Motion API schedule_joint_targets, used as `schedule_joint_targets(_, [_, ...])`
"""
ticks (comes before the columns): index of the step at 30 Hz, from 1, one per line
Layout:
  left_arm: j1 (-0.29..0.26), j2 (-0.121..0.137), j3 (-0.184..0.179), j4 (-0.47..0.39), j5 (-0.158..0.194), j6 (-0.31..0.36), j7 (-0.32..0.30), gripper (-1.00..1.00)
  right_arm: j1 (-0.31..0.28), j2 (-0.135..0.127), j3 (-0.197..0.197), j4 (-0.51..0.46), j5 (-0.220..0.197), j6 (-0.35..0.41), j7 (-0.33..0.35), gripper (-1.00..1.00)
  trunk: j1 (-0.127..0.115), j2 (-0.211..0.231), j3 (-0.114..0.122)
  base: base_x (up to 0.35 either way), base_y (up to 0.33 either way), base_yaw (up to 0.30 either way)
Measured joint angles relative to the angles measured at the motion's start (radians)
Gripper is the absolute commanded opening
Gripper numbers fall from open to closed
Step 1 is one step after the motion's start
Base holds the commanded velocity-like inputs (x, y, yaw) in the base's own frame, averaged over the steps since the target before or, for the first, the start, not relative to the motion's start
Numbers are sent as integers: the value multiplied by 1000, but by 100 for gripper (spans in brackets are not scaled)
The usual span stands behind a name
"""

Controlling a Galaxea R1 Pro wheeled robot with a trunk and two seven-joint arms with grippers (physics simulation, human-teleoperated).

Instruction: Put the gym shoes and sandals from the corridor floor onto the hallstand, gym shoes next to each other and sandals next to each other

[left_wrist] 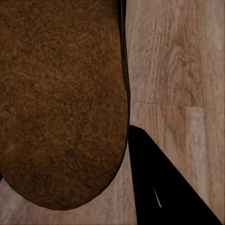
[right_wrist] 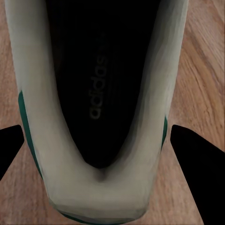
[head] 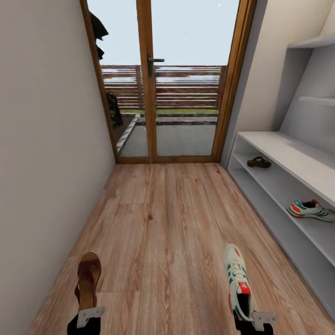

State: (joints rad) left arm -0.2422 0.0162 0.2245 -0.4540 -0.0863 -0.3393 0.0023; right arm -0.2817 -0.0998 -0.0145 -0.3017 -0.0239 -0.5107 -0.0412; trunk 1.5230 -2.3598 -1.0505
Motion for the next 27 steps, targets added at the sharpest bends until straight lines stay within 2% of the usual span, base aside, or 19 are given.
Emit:
schedule_joint_targets(4, [0, 1, 1, 26, 0, 0, 0, -100, 0, 0, 0, -2, -1, -1, 0, -100, 0, 0, 0, 338, 0, 0])
schedule_joint_targets(27, [0, 1, 2, 29, -1, 0, 0, -100, 0, 0, 0, 0, -1, 0, 0, -100, 0, 0, -8, 338, 0, 0])
